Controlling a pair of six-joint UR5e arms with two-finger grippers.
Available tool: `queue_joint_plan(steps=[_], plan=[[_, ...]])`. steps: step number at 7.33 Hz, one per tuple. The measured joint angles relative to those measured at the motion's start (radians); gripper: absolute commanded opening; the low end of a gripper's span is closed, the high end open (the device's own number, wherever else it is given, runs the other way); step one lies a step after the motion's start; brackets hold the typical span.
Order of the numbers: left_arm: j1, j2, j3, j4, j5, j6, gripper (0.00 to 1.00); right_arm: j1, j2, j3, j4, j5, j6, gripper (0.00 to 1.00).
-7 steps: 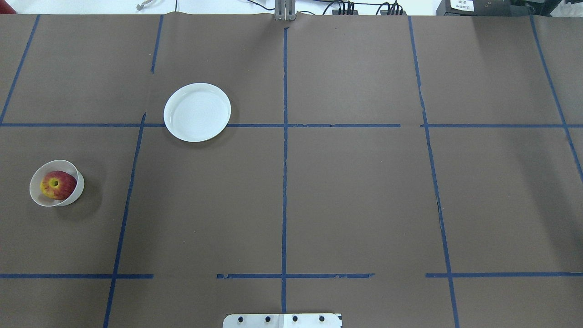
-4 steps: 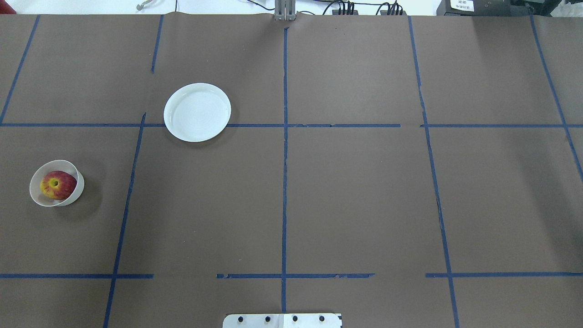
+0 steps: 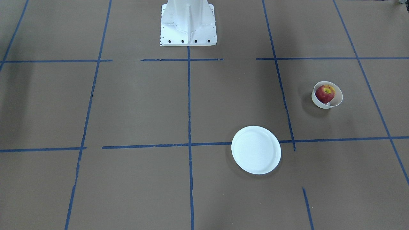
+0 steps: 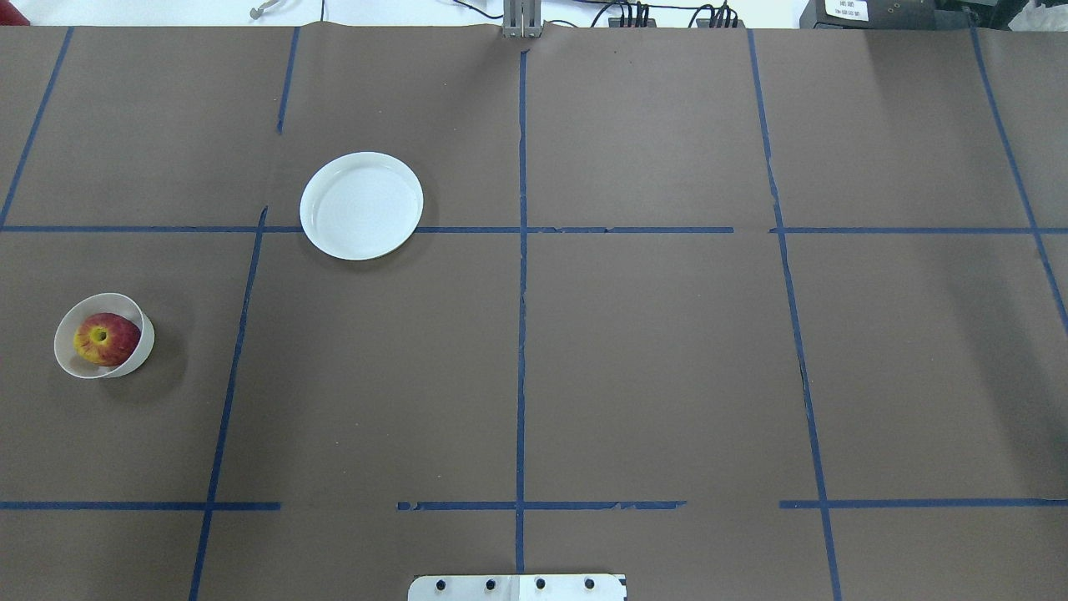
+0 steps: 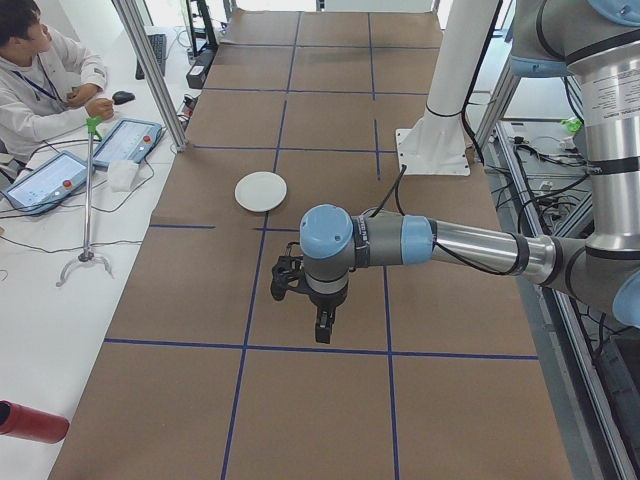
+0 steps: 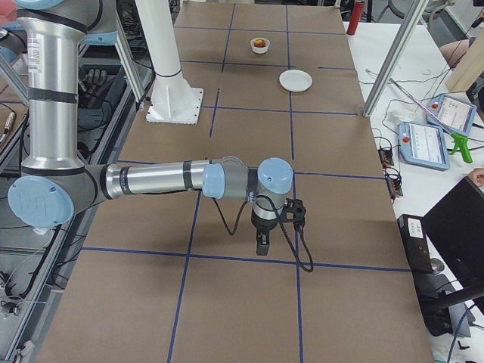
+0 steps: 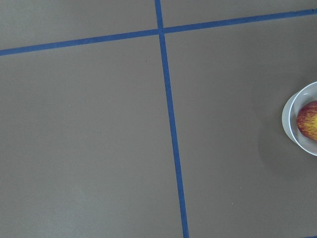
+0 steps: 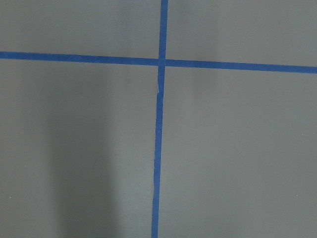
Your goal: Move apple from plate to bowl
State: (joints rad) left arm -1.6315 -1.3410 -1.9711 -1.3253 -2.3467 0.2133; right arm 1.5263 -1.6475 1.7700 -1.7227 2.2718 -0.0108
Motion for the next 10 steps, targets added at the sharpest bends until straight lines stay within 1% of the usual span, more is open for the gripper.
queue_joint_plan(steps=[4, 5, 10], plan=[[0.000, -0.012, 0.015, -0.001, 0.002, 0.000, 1.00, 0.000, 0.000, -0.001, 0.000, 0.000, 0.000, 1.00], [-0.001, -0.026, 0.041, -0.003, 0.002, 0.000, 1.00, 0.000, 0.000, -0.001, 0.000, 0.000, 0.000, 1.00], [-0.001, -0.179, 0.241, -0.005, 0.004, 0.001, 1.00, 0.000, 0.000, -0.001, 0.000, 0.000, 0.000, 1.00]])
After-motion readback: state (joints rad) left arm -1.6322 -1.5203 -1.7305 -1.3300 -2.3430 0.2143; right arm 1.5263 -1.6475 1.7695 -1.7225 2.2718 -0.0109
